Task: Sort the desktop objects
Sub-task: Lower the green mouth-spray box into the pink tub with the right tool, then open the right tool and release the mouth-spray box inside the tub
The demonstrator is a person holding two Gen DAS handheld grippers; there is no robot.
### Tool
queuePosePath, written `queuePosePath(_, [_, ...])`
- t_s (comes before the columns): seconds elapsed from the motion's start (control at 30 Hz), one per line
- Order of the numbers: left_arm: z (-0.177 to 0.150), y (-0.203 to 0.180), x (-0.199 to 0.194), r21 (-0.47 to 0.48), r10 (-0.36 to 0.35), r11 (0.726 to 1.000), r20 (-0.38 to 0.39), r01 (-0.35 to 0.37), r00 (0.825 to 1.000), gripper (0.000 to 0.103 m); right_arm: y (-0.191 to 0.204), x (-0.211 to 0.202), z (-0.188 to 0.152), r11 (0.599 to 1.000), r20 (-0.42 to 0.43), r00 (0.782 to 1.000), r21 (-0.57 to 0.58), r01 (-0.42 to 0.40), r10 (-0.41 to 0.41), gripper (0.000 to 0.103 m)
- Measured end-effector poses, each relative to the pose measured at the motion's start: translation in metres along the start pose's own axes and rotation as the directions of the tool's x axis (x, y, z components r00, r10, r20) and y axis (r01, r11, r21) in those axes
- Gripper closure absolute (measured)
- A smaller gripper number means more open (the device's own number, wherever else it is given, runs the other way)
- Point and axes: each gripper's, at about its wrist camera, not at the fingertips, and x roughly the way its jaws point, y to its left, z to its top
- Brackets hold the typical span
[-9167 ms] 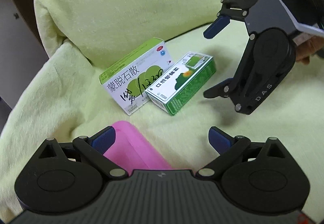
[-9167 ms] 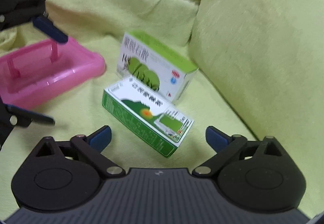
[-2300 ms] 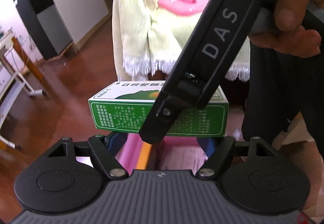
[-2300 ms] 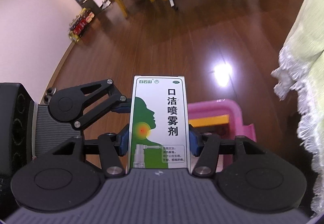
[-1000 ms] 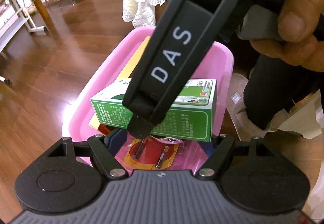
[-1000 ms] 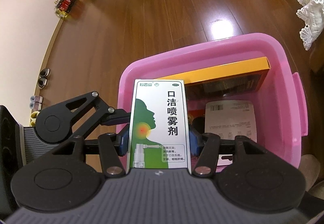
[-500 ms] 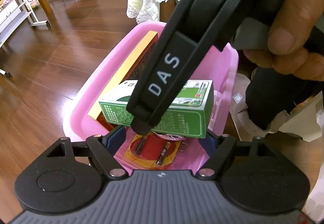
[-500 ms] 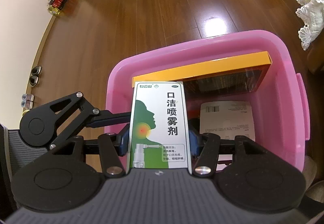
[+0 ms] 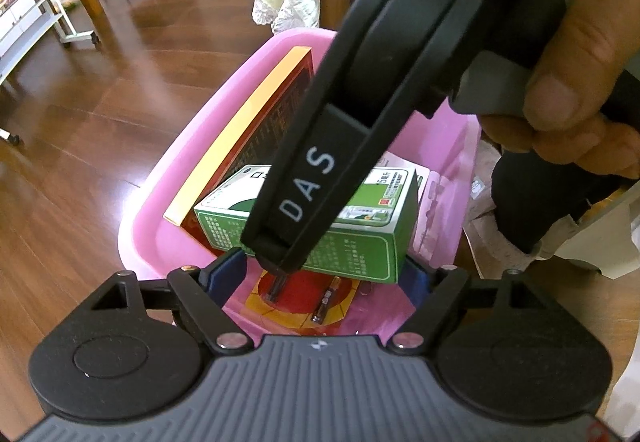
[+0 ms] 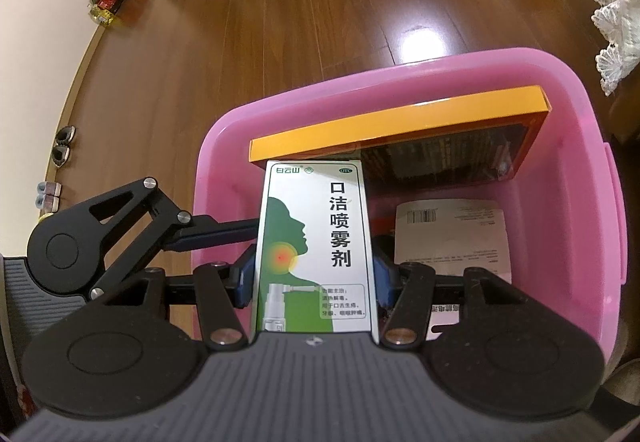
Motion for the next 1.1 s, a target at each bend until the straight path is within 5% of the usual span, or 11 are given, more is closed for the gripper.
queuePosePath(0.47, [0.003, 0.007, 0.002, -0.04, -0.054, 0.998, 0.002, 0.054, 0.999, 0.019, -0.005, 0.008, 0.0, 1.0, -0.008, 1.0, 0.011, 0.002, -0.002, 0.051])
queuePosePath(1.1, [0.005, 0.013, 0.014, -0.079, -0.038, 0.996, -0.055, 0.033, 0.998, 0.014, -0.01, 0.007, 0.003, 1.0, -0.017, 1.0, 0.002, 0.0, 0.0, 0.051])
